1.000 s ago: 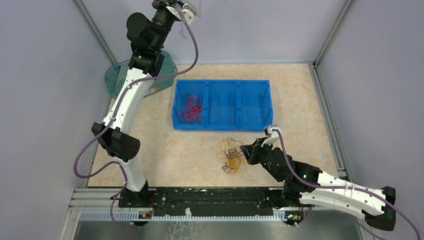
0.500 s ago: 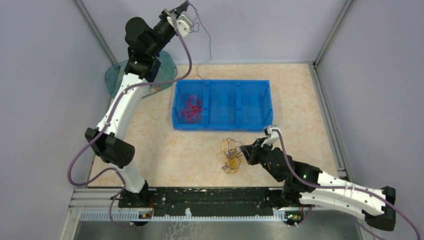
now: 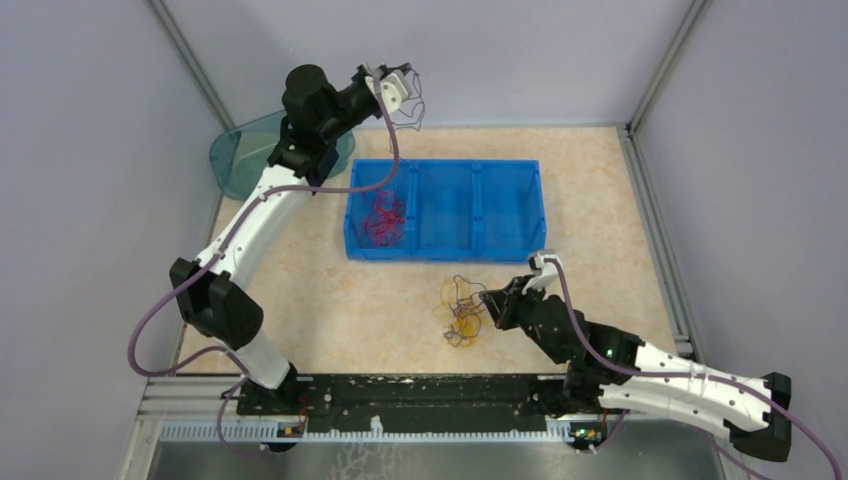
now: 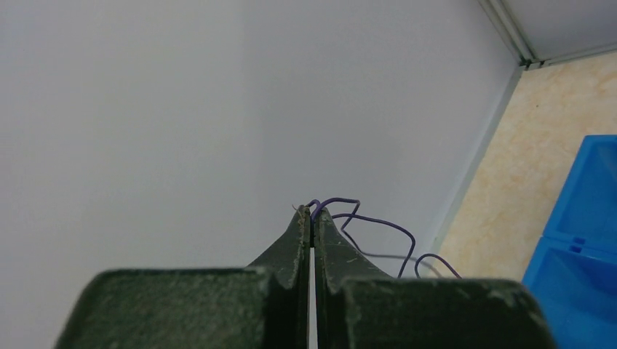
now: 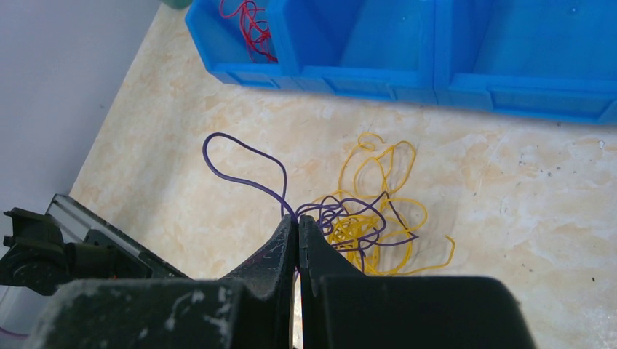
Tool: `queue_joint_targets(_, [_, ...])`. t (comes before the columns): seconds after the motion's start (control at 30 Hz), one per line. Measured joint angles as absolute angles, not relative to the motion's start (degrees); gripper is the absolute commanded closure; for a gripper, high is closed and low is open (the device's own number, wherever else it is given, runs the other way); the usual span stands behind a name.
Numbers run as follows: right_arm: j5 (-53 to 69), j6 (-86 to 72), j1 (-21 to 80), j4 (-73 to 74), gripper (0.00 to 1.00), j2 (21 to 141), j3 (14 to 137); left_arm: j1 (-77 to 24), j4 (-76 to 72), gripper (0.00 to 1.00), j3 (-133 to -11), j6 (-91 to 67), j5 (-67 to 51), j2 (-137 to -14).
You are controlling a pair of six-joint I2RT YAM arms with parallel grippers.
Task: Untangle the cables
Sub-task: Place the cable in the bin.
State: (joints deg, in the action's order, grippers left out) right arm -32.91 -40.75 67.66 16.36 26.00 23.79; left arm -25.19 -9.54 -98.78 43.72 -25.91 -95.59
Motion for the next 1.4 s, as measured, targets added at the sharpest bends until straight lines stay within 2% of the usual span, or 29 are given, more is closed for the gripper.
queue_joint_targets(0.57, [-32.9, -40.7, 67.7, 17.3, 1.00, 25.7, 23.8, -29.3, -7.9, 1.00, -95.6, 43.2, -26.2, -94.8])
queue_joint_targets(1.03, [-32.9, -40.7, 67.7, 17.8, 1.00, 25.2, 24.6, -35.2, -2.1, 0.99, -81.1, 39.4, -25.8, -91.0])
queue_joint_targets(1.4, [-32.9, -40.7, 67.7, 17.7, 1.00, 25.2, 24.6, -37.3, 0.3, 0.95, -81.0, 37.3, -24.3, -92.9])
